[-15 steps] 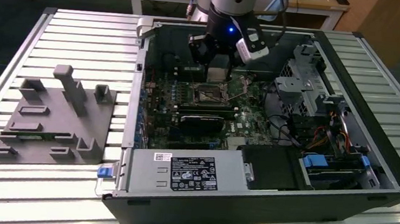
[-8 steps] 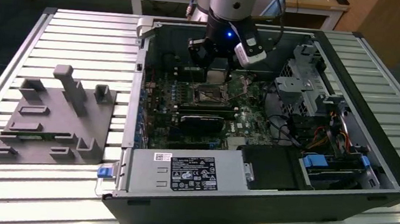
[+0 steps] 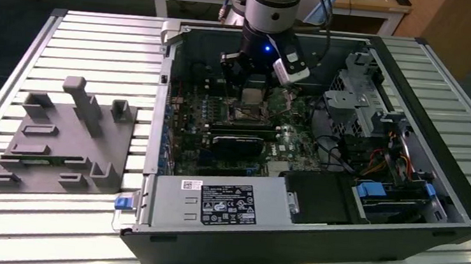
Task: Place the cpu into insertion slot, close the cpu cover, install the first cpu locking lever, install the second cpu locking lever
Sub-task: 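Place the cpu into insertion slot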
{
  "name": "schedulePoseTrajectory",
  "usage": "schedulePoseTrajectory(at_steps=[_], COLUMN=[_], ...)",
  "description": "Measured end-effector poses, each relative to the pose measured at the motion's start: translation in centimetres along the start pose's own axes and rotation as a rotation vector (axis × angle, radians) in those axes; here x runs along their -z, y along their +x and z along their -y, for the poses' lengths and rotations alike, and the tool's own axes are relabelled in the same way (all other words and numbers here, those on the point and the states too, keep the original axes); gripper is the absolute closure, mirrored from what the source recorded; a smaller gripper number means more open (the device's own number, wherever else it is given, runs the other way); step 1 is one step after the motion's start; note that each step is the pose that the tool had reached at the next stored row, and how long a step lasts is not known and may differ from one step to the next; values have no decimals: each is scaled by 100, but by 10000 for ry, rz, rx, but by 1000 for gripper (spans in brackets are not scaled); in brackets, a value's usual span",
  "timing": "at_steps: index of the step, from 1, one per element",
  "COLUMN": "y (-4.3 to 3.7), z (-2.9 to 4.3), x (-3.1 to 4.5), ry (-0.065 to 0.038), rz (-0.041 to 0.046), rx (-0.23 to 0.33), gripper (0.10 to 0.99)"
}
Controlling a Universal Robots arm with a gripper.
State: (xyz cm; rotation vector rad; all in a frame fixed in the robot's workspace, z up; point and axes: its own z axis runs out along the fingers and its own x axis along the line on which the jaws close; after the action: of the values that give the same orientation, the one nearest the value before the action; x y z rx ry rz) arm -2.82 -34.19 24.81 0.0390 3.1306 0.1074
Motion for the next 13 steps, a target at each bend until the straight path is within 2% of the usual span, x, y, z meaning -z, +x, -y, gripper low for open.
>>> schedulePoseTrajectory(at_steps=[3,5,9,13], y=[4,7,7,7], z=[3,4,4,4], x=[-47,-50,-50,-55], ry=[15,53,63,69], rz=[1,0,3,40], rx=[-1,-1,-13,-594], gripper=[549,549,549,549])
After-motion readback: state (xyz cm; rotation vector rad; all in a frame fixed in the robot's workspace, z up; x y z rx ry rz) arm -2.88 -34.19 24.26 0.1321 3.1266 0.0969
